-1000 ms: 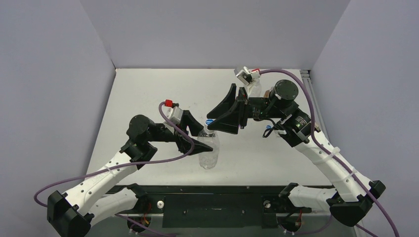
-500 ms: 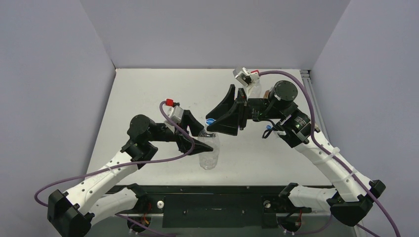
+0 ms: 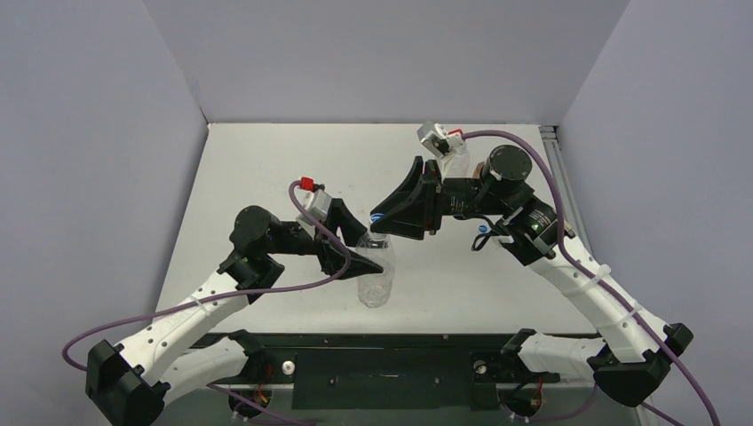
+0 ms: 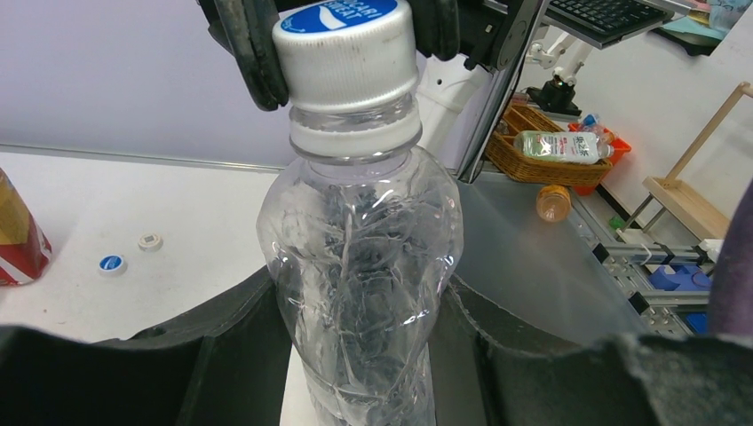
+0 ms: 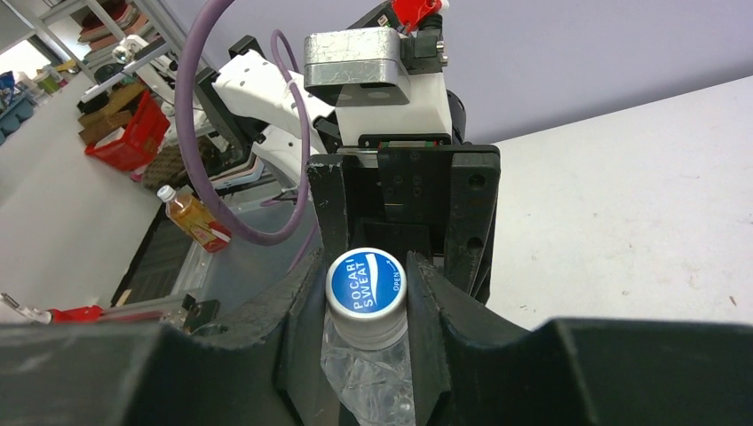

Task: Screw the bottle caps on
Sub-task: Screw the bottle cap onto the plastic bottle.

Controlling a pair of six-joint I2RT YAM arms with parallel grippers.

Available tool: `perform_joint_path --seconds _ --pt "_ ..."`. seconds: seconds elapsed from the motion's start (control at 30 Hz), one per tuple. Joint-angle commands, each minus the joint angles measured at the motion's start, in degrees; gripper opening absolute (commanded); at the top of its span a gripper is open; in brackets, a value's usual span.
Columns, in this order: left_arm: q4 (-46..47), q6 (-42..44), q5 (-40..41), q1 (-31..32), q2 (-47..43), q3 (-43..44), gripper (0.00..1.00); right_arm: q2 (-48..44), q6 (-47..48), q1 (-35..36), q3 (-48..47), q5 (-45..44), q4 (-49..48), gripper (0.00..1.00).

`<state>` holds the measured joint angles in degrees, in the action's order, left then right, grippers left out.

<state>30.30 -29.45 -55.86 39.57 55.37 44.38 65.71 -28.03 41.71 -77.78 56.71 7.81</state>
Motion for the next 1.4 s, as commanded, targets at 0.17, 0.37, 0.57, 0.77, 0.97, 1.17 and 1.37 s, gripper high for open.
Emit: perform_joint_path --seconds 0.17,0.37,0.57,0.77,0.97,1.17,1.37 --pt "10.0 -7.4 -0.1 -0.4 1.1 -0.6 0.08 -1.7 4.4 0.8 -2.3 -2.1 0.6 0.00" --pt "15.6 -13.4 0.1 -0.5 2.4 -0.3 0.08 -0.7 11.0 3.5 -5.8 -6.1 8.2 0.00" --pt "15.7 -15.5 2.5 -0.6 3.2 0.2 0.08 0.2 15.6 6.1 -7.2 -12.9 13.4 0.00" --pt "12.1 -13.9 7.0 -0.7 3.0 1.6 0.06 0.6 16.5 8.0 -6.8 -19.6 15.2 0.00" --pt "3.3 -6.9 14.6 -0.7 2.0 4.1 0.05 0.0 16.1 9.7 -5.3 -27.9 15.5 0.00" --pt "-7.1 3.2 17.1 -0.6 0.9 6.4 0.04 0.0 14.3 8.9 -5.1 -26.3 15.0 0.00" --pt "-14.4 11.0 6.6 -0.5 -0.1 7.3 0.03 -0.5 10.4 5.1 -5.2 -11.7 8.5 0.00"
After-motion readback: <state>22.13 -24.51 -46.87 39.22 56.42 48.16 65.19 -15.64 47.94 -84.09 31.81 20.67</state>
